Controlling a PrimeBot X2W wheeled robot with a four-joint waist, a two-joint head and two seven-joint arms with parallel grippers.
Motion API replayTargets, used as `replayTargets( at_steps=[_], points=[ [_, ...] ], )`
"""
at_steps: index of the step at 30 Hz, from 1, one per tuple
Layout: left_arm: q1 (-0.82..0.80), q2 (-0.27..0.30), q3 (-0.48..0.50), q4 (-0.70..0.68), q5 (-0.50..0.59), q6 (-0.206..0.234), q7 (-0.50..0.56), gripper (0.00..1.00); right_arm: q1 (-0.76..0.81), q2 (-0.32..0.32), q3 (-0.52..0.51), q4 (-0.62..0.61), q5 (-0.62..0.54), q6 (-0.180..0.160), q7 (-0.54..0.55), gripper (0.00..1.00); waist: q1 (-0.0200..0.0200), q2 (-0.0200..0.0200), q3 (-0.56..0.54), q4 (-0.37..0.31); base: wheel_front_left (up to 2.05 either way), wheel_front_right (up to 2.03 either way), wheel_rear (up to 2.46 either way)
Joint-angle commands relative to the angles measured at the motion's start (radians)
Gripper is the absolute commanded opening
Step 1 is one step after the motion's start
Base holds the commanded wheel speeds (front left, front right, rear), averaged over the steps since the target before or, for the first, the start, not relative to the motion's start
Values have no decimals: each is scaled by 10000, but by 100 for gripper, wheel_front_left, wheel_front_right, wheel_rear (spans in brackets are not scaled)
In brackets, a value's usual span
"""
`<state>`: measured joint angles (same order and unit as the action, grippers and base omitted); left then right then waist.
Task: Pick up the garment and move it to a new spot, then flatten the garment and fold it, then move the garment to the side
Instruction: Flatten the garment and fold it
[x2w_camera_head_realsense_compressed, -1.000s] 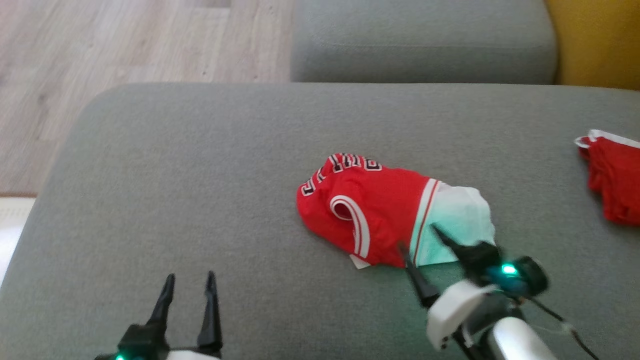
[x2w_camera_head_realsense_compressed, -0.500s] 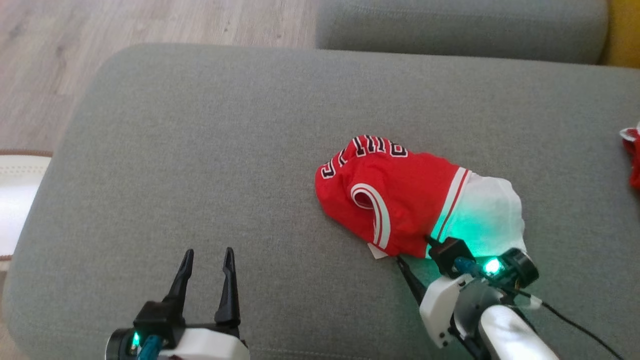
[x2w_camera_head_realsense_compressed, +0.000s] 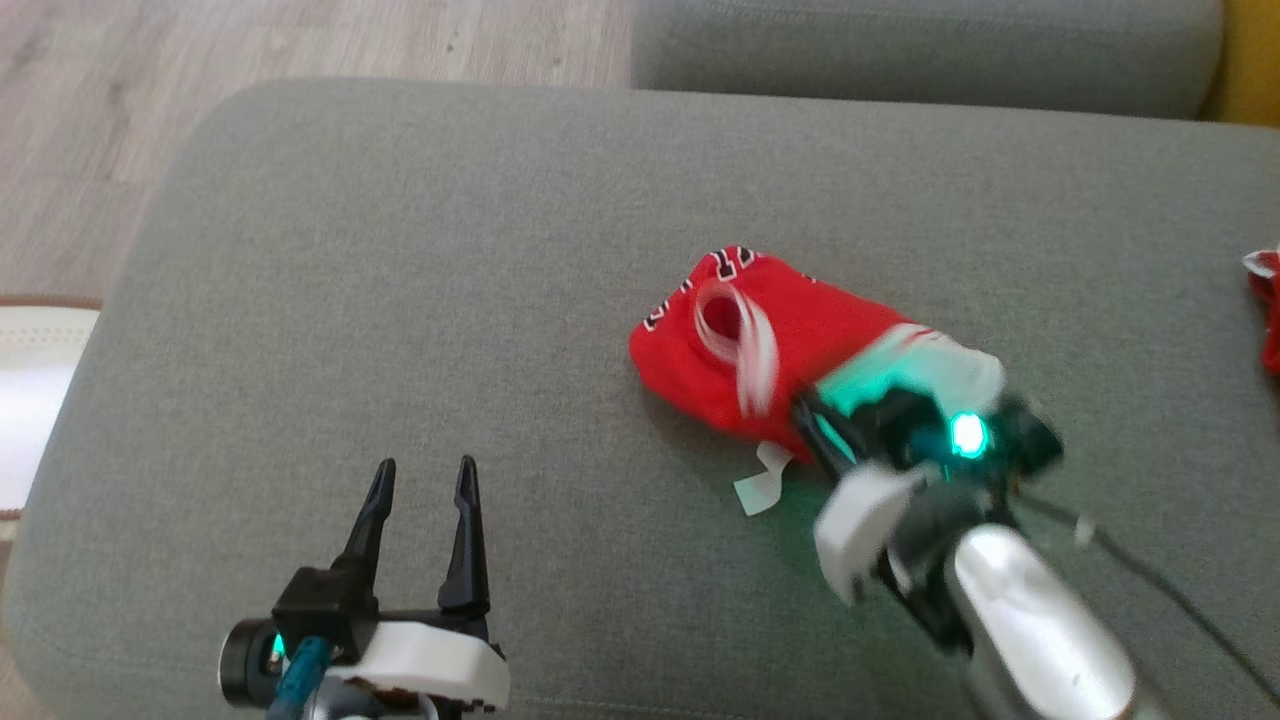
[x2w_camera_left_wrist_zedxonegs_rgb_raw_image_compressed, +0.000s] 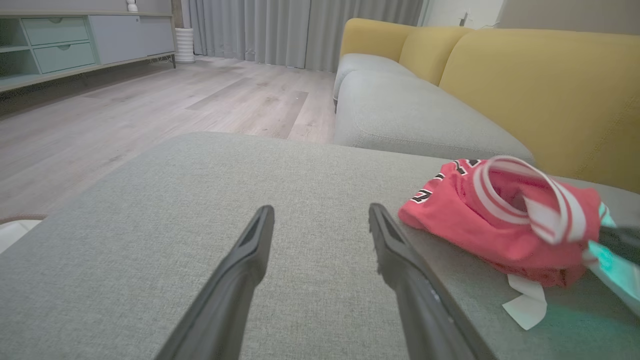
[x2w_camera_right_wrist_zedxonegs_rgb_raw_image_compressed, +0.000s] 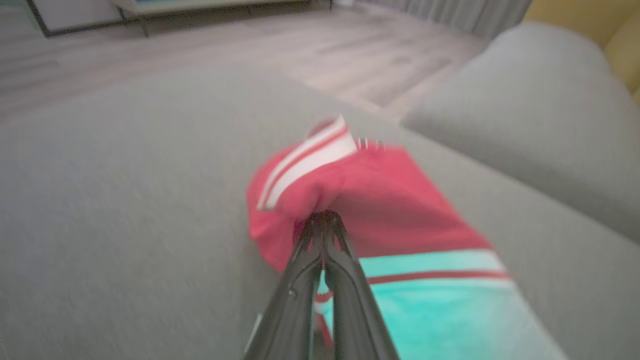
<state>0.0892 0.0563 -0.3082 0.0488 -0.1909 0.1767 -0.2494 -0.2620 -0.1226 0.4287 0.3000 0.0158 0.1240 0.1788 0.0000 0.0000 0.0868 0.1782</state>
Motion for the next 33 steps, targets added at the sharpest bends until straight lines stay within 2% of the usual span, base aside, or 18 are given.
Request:
replayTargets(
  at_steps=[1,6,8,11,18,24,29,33],
  points=[
    [-261,-60,339,-285,-78,55,-124,100,-712,7,229,-697,159,67,75,0,0,0,-85,-37,0,0,0],
    [-165,-60,224,-314,-203,83,-124,100,-2037,-609,503,-2985,1440,67,1510,0,0,0,-304,-60,0,0,0],
    [-199,-60,107,-309,-244,67,-124,100,-2877,-916,574,-3363,1758,67,2037,0,0,0,-340,19,0,0,0],
    [-311,-60,-105,-278,-302,32,-124,100,-4057,-895,588,-3393,2571,67,2603,0,0,0,-403,219,0,0,0],
    [-513,-60,-562,-208,-560,108,-124,100,-6559,-370,934,-2345,3967,67,2875,0,0,0,-525,863,0,0,0],
    [-533,-60,-1007,-179,-758,281,-124,100,-8270,-180,1198,-1262,4316,67,2009,0,0,0,-646,1258,0,0,0],
    [-479,-60,-1187,-181,-830,418,-124,100,-8850,-208,1114,-521,4632,67,1192,0,0,0,-747,1288,0,0,0],
    [-396,-60,-1158,-189,-823,458,-124,100,-8320,-738,1377,30,5057,67,1099,0,0,0,-827,1172,0,0,0]
  ],
)
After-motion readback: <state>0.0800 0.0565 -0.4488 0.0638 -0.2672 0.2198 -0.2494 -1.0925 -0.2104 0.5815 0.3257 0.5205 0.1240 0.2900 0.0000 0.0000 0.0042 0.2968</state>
